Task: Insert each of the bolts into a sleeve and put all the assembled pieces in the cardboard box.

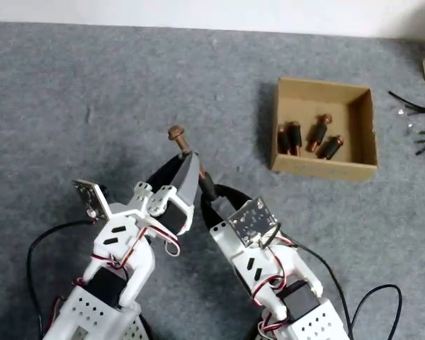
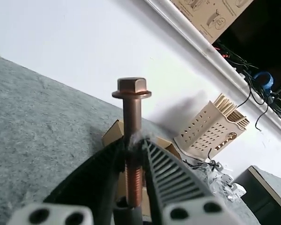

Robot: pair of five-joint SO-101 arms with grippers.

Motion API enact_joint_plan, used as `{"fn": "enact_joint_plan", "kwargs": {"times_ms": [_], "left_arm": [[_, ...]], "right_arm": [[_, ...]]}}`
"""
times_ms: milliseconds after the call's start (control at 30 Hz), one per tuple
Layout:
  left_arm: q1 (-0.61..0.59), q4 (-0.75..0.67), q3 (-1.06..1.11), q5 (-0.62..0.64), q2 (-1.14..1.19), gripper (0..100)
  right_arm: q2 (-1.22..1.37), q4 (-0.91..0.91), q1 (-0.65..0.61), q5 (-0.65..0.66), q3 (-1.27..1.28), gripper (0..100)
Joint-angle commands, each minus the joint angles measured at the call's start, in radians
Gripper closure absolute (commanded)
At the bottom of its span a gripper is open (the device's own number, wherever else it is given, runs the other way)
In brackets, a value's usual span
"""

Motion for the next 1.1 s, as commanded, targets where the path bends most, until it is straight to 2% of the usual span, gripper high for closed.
{"fn": "enact_joint_plan", "kwargs": {"times_ms": [0, 600, 867, 1067], "left_arm": [[0.056, 0.023, 0.021, -0.006, 0.004, 100], [0.074, 0.060, 0.016, -0.049, 0.004, 100], [-0.013, -0.002, 0.024, -0.044, 0.012, 100], [0.051, 0.002, 0.024, -0.048, 0.013, 100]], "right_arm": [[-0.030, -0.039, 0.010, 0.011, 0.091, 99.4], [-0.030, -0.039, 0.010, 0.011, 0.091, 99.4], [-0.030, -0.039, 0.010, 0.011, 0.091, 99.4], [-0.030, -0.039, 0.010, 0.012, 0.091, 99.4]]}}
